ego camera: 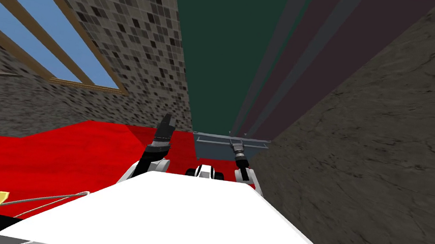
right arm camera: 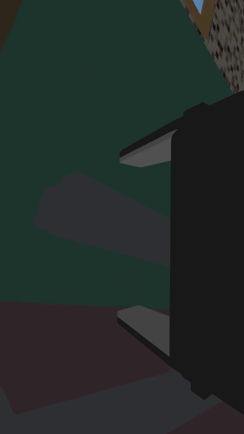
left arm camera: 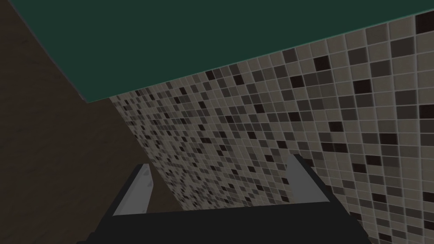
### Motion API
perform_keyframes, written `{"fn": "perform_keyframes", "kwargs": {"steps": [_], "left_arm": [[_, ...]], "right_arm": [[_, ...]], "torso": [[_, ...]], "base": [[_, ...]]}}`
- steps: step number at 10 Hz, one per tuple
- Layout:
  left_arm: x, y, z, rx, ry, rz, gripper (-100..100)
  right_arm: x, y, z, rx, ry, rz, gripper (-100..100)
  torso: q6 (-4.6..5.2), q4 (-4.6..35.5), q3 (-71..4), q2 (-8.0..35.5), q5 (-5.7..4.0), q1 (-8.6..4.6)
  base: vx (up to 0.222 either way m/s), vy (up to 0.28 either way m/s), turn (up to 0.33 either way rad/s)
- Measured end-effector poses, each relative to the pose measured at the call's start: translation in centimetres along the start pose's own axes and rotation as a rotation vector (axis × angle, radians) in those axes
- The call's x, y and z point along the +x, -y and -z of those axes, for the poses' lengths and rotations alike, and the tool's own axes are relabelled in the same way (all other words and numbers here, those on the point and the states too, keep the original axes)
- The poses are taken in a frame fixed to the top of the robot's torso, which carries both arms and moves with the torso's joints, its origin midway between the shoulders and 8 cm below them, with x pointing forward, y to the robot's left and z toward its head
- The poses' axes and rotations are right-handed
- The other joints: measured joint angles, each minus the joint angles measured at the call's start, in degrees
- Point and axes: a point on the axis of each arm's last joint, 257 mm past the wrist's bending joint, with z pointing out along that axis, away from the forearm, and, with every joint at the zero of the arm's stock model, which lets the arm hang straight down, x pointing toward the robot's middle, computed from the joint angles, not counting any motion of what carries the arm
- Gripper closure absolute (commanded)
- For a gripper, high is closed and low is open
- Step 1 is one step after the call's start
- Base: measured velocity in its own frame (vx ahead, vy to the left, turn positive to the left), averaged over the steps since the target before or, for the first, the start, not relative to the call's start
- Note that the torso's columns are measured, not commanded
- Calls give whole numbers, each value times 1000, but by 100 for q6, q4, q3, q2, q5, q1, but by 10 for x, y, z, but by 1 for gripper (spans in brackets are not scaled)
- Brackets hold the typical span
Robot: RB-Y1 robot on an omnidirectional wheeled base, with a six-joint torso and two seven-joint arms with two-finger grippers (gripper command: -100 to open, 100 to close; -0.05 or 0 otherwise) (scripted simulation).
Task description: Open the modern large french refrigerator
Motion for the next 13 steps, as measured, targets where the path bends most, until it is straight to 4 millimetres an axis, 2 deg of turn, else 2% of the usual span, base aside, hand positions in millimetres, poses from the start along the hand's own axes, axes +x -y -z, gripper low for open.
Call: {"fn": "perform_keyframes", "kwargs": {"steps": [5,7,8,9,10,13], "left_arm": [[0,0,0,0,0,0,0],[0,0,0,0,0,0,0],[0,0,0,0,0,0,0],[0,0,0,0,0,0,0],[0,0,0,0,0,0,0],[0,0,0,0,0,0,0]], "right_arm": [[22,-8,1,-23,-53,170,-100],[19,-6,-1,-20,-54,177,-100],[19,-6,-2,-18,-56,177,100],[19,-4,-2,-16,-54,178,100],[16,0,-3,1,-51,174,100],[22,16,3,50,-79,180,100]], "torso": [[1,5,12,18,-1,-2],[-1,2,2,1,0,-1],[2,1,4,10,-1,-4],[-10,0,13,19,-5,-2],[26,3,25,41,10,36],[-13,8,15,25,7,29]], "base": [[65,25,-8],[66,15,35],[9,-2,-21],[-39,164,-230],[-85,191,-192],[-98,201,-181]]}}
